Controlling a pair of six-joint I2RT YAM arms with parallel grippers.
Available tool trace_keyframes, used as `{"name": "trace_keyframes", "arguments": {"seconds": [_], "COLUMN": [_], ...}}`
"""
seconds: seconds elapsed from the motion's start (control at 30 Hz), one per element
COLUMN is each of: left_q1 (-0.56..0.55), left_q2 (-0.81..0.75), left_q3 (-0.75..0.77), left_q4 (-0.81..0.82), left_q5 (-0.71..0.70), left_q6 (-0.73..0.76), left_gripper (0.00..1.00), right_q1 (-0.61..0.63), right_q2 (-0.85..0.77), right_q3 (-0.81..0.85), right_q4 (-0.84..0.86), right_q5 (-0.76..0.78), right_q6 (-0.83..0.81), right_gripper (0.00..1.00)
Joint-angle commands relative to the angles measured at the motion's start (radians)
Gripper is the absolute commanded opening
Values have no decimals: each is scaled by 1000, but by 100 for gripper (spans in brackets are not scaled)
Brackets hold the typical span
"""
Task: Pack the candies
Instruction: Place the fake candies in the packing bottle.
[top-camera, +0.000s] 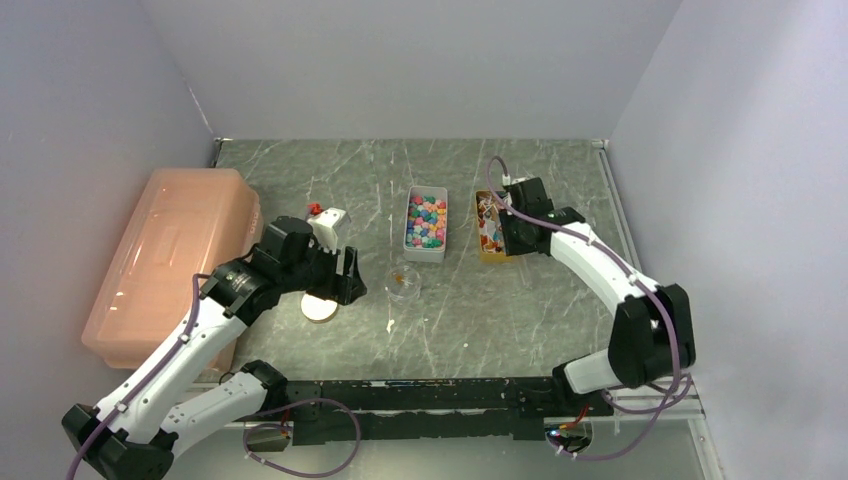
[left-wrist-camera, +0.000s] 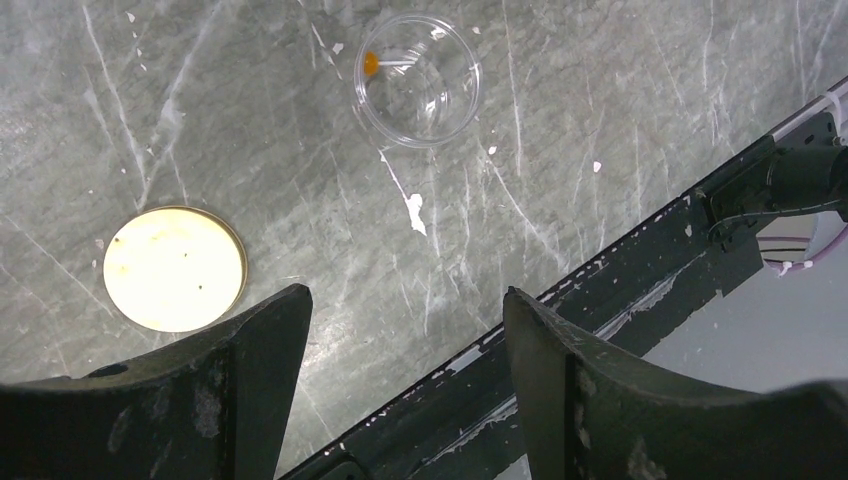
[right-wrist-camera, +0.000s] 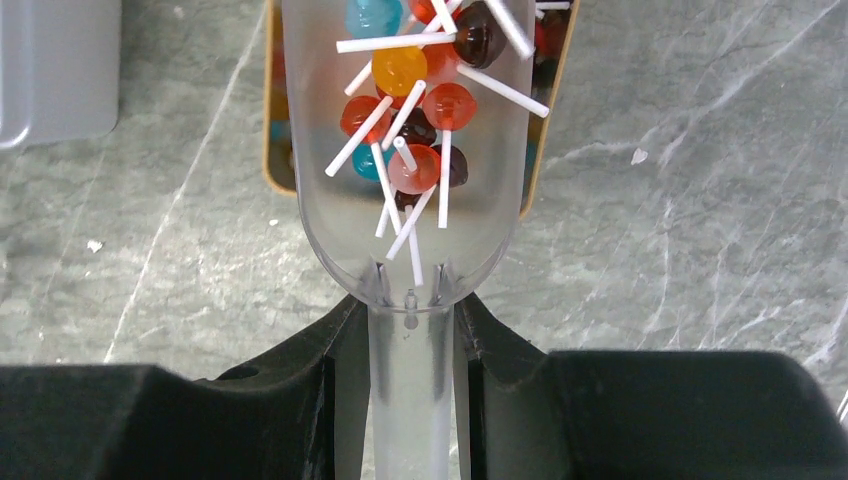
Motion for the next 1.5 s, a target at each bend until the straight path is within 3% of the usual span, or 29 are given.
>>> {"name": "trace_keyframes", "arguments": {"seconds": [0.0, 0.27, 0.5, 0.87, 1.47], "left_q1": [-4, -4, -4, -3, -4], "left_q2": [-16, -17, -34, -125, -181], "left_q3": [-3, -3, -1, 0, 3], "left_q4": [8, 8, 3, -10, -22], "left_q5": [-17, -22, -40, -115, -144], "left_q6": [-12, -13, -16, -31, -41], "left_gripper": [76, 76, 75, 75, 76], "right_q1": [50, 193, 288, 445, 588], "right_q2": [-127, -244, -279, -166, 210], "right_q3": [-60, -79, -46, 135, 437], "right_q4": [96, 20, -74, -269, -515], "right_q5": [37, 133, 39, -79, -169], "right_q6": [-8, -17, -56, -78, -83], "right_gripper": [0, 0, 0, 0, 0]}}
